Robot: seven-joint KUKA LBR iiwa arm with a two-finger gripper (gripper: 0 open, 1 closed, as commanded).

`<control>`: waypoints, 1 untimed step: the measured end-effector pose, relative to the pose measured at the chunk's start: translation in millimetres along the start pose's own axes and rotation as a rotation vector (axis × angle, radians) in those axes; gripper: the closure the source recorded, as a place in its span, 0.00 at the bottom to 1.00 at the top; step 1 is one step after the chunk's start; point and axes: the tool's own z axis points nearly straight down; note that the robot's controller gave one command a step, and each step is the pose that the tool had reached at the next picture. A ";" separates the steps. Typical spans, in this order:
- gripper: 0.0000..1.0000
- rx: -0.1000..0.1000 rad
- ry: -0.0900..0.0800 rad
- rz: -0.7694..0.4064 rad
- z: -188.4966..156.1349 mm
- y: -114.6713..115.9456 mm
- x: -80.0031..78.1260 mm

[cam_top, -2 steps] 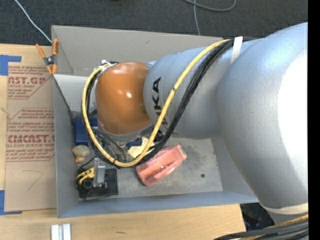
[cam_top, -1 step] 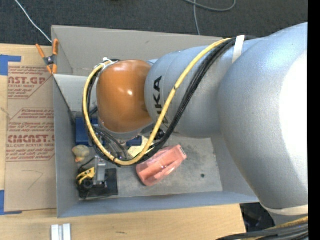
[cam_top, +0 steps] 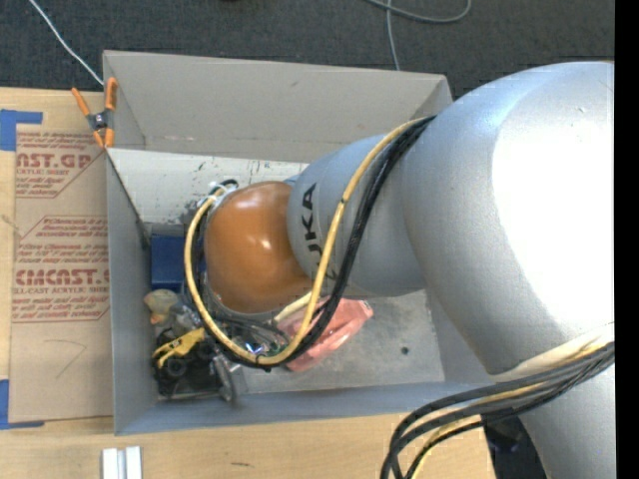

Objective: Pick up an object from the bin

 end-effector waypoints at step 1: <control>0.00 0.000 -0.006 -0.016 -1.6 -3.3 -1.1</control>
Offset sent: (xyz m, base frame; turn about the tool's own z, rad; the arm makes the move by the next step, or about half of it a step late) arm 0.0000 0.0000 0.0000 0.0000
